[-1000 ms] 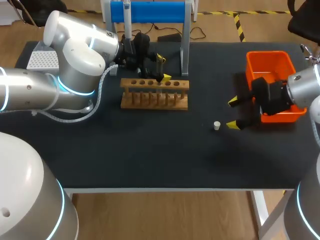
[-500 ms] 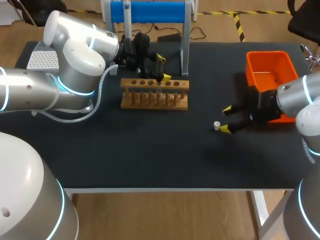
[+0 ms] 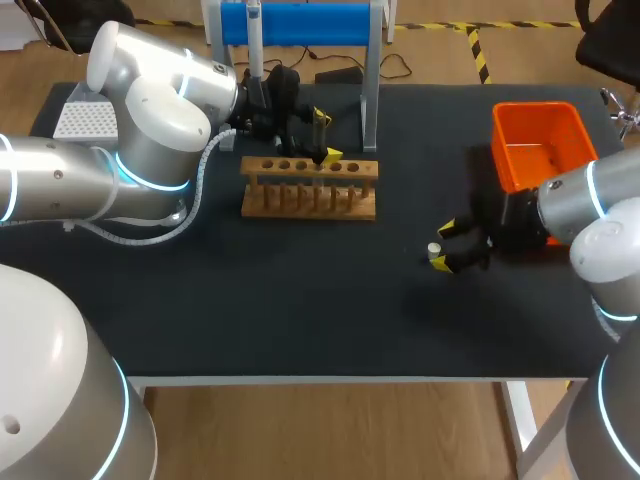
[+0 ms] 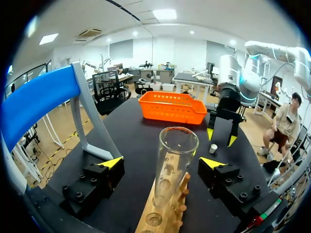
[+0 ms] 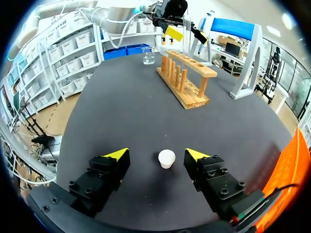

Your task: Invert the test tube, pick up the pipette, mount the tip to pipette, aspirate from beaker and dispense into the tube, eject the tip, return the pipette, and cap with the stopper.

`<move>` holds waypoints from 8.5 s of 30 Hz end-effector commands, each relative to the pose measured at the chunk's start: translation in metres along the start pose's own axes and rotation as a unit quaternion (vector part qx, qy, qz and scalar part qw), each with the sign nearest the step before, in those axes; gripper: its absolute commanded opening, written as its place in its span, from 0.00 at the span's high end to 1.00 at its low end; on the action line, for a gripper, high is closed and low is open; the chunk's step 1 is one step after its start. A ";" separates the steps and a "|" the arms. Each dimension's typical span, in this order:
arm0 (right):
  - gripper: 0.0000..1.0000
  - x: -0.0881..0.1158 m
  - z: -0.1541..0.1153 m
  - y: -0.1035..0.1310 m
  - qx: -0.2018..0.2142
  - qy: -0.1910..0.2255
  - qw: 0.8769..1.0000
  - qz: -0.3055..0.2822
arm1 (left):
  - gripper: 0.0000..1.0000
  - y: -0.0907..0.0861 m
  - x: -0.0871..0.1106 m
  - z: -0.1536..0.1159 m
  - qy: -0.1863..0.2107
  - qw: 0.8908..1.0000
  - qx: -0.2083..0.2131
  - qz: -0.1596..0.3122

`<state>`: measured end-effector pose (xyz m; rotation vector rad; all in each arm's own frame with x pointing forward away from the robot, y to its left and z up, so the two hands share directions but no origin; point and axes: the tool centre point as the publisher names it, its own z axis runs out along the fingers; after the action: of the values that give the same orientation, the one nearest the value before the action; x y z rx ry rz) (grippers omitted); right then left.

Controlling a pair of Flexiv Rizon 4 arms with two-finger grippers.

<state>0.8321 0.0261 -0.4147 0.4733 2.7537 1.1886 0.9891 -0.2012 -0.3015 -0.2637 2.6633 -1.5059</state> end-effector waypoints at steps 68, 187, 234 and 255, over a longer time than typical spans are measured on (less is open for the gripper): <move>1.00 -0.005 -0.029 0.034 -0.020 0.021 1.000 0.001 | 0.00 0.000 0.001 0.000 -0.001 1.000 0.000 0.000; 1.00 -0.062 0.030 0.295 0.055 0.133 0.976 -0.160 | 0.00 0.000 0.001 0.000 -0.001 1.000 0.000 0.000; 1.00 -0.066 0.033 0.300 0.042 0.129 0.977 -0.162 | 0.00 0.000 0.001 0.000 -0.001 1.000 0.000 0.000; 1.00 -0.065 0.032 0.303 0.038 0.129 0.978 -0.162 | 0.00 0.000 0.001 0.000 -0.001 1.000 0.000 0.000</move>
<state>0.9738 0.2246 -0.2206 -0.1330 2.9441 1.1341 0.9891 -0.2012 -0.3015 -0.2637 2.6633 -1.5059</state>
